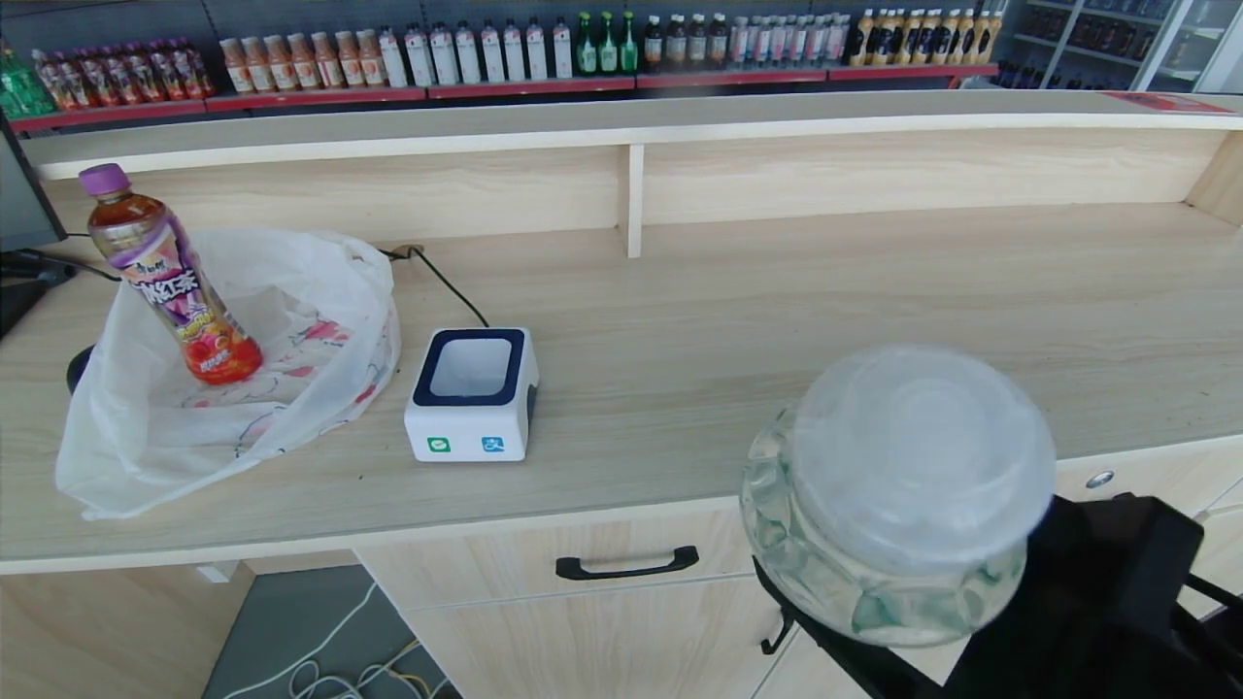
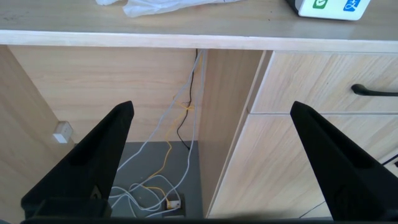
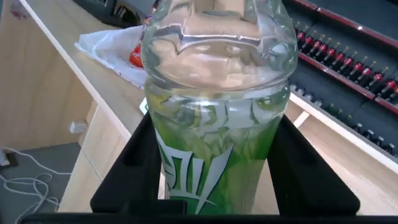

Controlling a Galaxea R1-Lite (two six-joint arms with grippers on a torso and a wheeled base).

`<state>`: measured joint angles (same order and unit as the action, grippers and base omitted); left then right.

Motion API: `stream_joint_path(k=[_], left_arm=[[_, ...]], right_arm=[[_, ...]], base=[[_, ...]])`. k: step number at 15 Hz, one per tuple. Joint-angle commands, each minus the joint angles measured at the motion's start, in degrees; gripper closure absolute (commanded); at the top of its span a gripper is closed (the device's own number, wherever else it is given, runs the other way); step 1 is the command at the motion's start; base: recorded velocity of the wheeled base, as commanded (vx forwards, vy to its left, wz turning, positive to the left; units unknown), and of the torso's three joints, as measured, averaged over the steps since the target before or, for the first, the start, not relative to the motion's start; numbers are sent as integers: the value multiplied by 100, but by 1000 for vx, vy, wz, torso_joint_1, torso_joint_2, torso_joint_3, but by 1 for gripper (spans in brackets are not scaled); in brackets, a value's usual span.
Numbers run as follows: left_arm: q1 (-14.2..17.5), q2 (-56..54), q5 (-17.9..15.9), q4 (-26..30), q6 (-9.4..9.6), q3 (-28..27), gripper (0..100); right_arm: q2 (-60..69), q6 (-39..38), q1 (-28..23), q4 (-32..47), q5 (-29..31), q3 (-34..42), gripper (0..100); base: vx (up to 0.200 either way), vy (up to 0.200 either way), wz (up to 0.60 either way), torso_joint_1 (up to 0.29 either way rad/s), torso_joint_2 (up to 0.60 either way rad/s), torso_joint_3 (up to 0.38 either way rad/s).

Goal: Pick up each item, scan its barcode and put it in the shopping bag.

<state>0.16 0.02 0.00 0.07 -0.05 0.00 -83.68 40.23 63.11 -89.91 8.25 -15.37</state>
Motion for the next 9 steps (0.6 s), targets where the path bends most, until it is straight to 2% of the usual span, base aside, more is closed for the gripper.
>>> stream_joint_path(k=[1, 5, 9], left_arm=[[2, -2, 0, 1, -4, 0, 0], [2, -2, 0, 1, -4, 0, 0], [2, -2, 0, -7, -4, 0, 0]], right_arm=[[-254, -586, -501, -9, 10, -344, 100], [-492, -2792, -1679, -9, -34, -686, 100], [-492, -3636, -2048, -9, 18, -686, 100]], base=[[0, 0, 0, 0, 0, 0], [0, 0, 0, 0, 0, 0], [0, 0, 0, 0, 0, 0]])
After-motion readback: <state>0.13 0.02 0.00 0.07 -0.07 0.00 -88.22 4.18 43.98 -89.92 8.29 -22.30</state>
